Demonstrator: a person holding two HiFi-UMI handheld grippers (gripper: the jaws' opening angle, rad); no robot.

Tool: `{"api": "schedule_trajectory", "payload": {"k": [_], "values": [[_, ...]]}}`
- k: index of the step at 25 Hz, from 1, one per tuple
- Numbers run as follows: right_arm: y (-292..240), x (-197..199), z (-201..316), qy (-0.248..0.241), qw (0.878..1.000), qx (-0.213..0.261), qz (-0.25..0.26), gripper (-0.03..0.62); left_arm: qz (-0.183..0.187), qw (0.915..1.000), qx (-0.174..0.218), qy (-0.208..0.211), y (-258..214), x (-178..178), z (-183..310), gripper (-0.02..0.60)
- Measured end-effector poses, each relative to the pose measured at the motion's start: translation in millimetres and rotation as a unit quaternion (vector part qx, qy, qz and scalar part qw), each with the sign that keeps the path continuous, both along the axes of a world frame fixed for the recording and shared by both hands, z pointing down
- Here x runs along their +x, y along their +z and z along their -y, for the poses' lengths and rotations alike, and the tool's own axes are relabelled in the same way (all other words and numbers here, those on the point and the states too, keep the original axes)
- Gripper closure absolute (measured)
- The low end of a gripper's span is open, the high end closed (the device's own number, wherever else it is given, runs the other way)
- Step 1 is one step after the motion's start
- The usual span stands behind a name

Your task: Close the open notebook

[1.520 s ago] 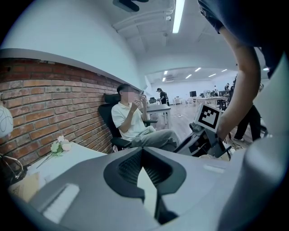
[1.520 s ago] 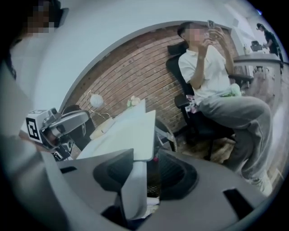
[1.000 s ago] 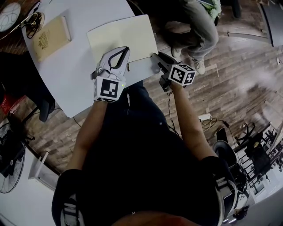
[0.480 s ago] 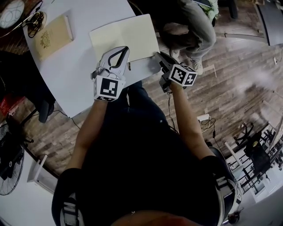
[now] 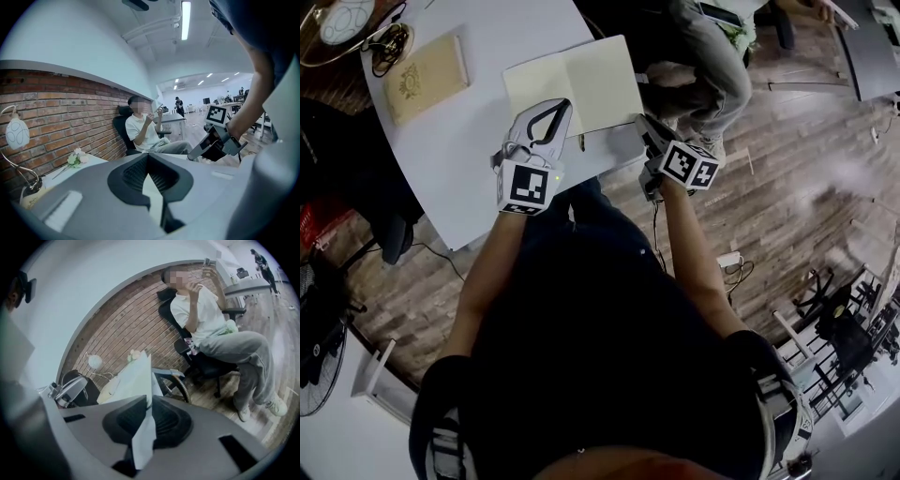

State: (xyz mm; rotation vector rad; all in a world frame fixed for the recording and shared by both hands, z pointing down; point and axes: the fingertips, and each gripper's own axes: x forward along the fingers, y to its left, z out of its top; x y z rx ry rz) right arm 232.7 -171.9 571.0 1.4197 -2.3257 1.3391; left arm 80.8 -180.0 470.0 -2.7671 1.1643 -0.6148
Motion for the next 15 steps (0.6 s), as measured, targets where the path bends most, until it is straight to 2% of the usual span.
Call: {"api": "schedule_trajectory", "payload": {"k": [15], "values": [[-46.6,-24.7,-8.3,0.024,0.997,0.042,-0.054,0.566,-0.021,0.999,0.039,-0.01,-37.5,-36.2,-14.1,0.575]]}}
